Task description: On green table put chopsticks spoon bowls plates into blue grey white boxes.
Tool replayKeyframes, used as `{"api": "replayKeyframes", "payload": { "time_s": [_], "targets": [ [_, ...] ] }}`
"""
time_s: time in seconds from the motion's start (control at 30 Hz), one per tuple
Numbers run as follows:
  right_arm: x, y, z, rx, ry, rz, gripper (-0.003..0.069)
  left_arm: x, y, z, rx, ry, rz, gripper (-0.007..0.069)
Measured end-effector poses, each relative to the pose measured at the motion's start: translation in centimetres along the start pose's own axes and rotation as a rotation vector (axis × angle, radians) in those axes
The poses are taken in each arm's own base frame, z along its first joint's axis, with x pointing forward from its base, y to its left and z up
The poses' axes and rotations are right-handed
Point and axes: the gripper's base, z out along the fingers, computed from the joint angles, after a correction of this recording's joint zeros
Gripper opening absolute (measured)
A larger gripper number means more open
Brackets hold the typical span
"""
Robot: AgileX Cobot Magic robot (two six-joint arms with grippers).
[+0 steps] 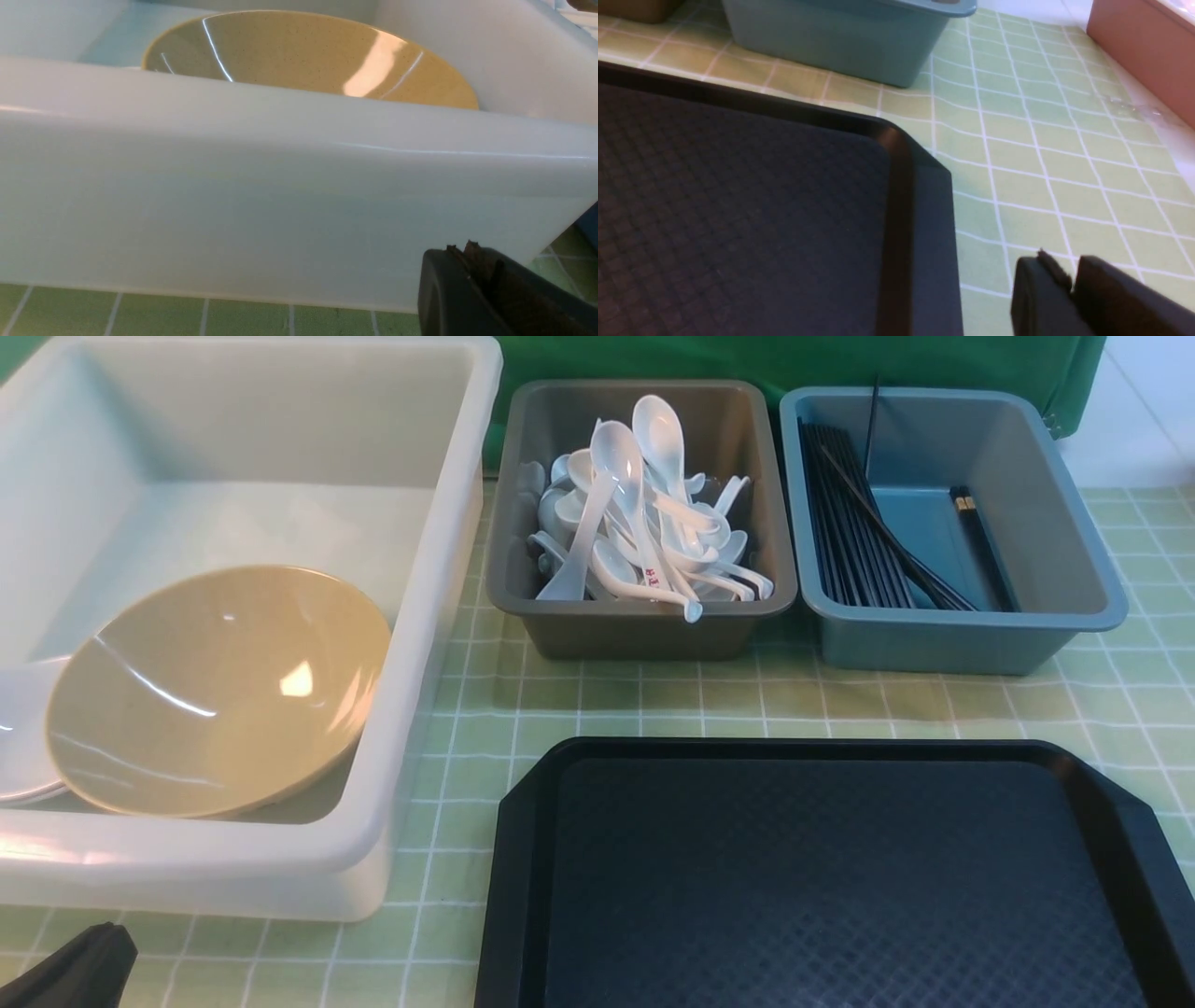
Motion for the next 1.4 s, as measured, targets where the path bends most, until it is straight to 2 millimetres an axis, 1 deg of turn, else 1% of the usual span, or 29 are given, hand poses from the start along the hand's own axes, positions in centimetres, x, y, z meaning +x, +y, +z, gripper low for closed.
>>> {"api": "replayKeyframes", "payload": {
  "time_s": [0.23, 0.43, 0.53, 0.8, 1.23, 1.4],
  "targets": [
    [0.01, 0.02, 0.0, -0.004, 0.001, -0.008, 0.013, 0.0, 0.0, 0.0, 0.0, 0.0, 0.0, -0.0001],
    [-0.05, 0.37, 0.01, -0.068, -0.009, -0.031, 0.0135, 0.0, 0.0, 0.0, 0.0, 0.0, 0.0, -0.0001],
    [-0.05, 0.4, 0.01, -0.073, -0.01, -0.032, 0.0139, -0.01, 0.0, 0.0, 0.0, -0.001, 0.0, -0.0001],
    [0.0, 0.1, 0.0, -0.018, -0.001, -0.012, 0.0146, -0.01, 0.0, 0.0, 0.0, -0.001, 0.0, -0.0001],
    [0.0, 0.09, 0.0, -0.015, -0.001, -0.011, 0.0154, -0.01, 0.0, 0.0, 0.0, -0.001, 0.0, -0.0001],
    [0.03, -0.09, -0.01, 0.018, 0.004, 0.001, 0.016, -0.01, 0.0, 0.0, 0.0, -0.001, -0.002, -0.0001]
  ]
}}
